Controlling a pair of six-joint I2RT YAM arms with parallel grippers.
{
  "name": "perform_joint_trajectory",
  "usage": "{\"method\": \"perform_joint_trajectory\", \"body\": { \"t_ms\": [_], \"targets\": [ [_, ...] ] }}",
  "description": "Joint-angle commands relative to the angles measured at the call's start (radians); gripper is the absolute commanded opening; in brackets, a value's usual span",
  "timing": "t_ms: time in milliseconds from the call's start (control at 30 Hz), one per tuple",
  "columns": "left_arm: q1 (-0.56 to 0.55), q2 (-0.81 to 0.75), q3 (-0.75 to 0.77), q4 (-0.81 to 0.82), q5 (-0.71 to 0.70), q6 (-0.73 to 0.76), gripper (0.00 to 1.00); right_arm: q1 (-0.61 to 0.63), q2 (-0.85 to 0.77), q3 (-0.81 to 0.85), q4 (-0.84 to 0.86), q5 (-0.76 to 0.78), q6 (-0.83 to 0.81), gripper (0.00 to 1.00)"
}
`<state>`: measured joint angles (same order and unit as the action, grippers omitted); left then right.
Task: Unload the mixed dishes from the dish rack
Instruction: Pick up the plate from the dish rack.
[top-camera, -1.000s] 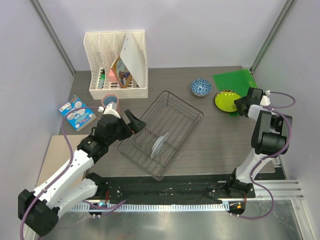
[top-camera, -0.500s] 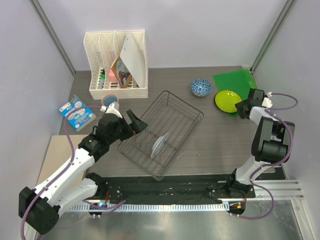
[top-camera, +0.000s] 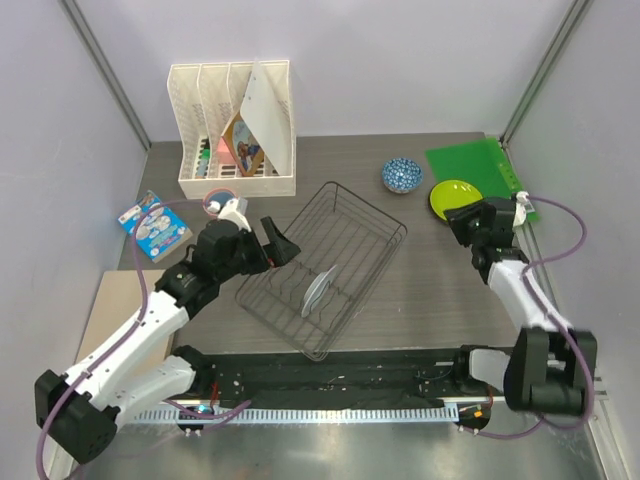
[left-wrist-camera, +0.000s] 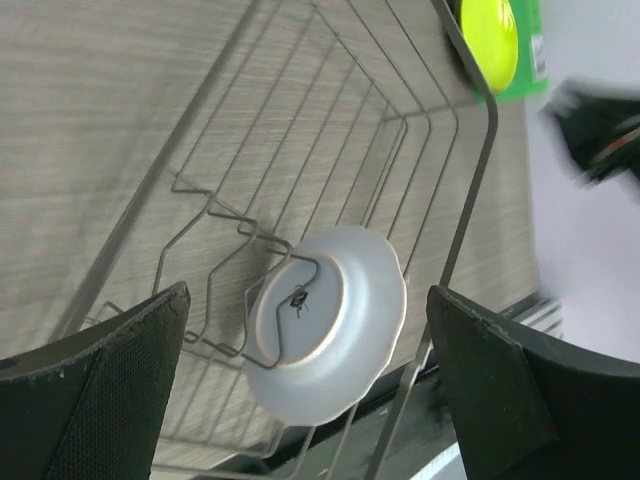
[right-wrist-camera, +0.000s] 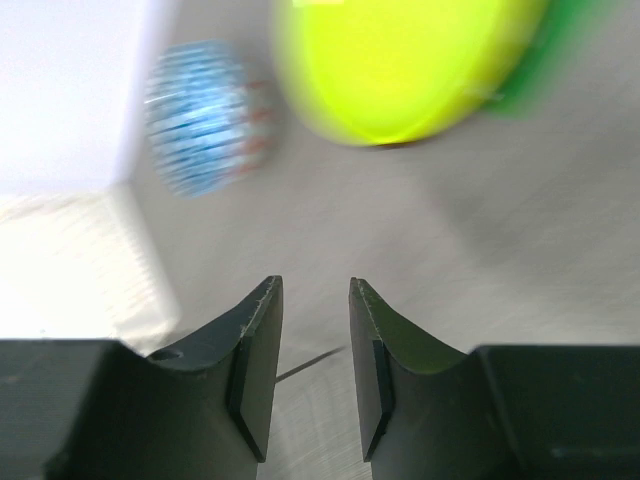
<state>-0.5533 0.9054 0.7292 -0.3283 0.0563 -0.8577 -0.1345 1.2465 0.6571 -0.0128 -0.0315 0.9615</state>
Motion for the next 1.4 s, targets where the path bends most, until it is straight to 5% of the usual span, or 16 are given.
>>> {"method": "perform_joint_trajectory", "body": {
  "t_ms": [0, 267, 567, 767, 933, 1167, 1367],
  "targets": [
    [-0.144, 0.047, 0.180, -0.112, -0.117, 0.241, 1.00, 0.105, -0.281, 0.061, 0.024, 0.001, -0.030, 0.40],
    [-0.503, 0.151, 0.199, -0.190, -0.423, 0.387, 1.00, 0.125, -0.521, 0.047, -0.076, -0.096, -0.024, 0.40],
    [-0.605, 0.286, 0.216, -0.232, -0.618, 0.467, 0.97, 0.133, -0.596, -0.089, -0.033, -0.153, 0.036, 0.40],
    [-0.608, 0.371, 0.217, -0.190, -0.651, 0.505, 0.68, 0.133, -0.595, -0.128, -0.004, -0.163, 0.034, 0.40],
    [-0.619, 0.418, 0.230, -0.169, -0.651, 0.514, 0.54, 0.133, -0.582, -0.139, 0.007, -0.176, 0.033, 0.40],
    [-0.628, 0.426, 0.231, -0.149, -0.648, 0.506, 0.00, 0.131, -0.573, -0.152, 0.008, -0.179, 0.040, 0.39],
    [-0.642, 0.337, 0.268, -0.179, -0.729, 0.529, 0.00, 0.133, -0.568, -0.148, 0.007, -0.176, 0.045, 0.39]
  ]
}}
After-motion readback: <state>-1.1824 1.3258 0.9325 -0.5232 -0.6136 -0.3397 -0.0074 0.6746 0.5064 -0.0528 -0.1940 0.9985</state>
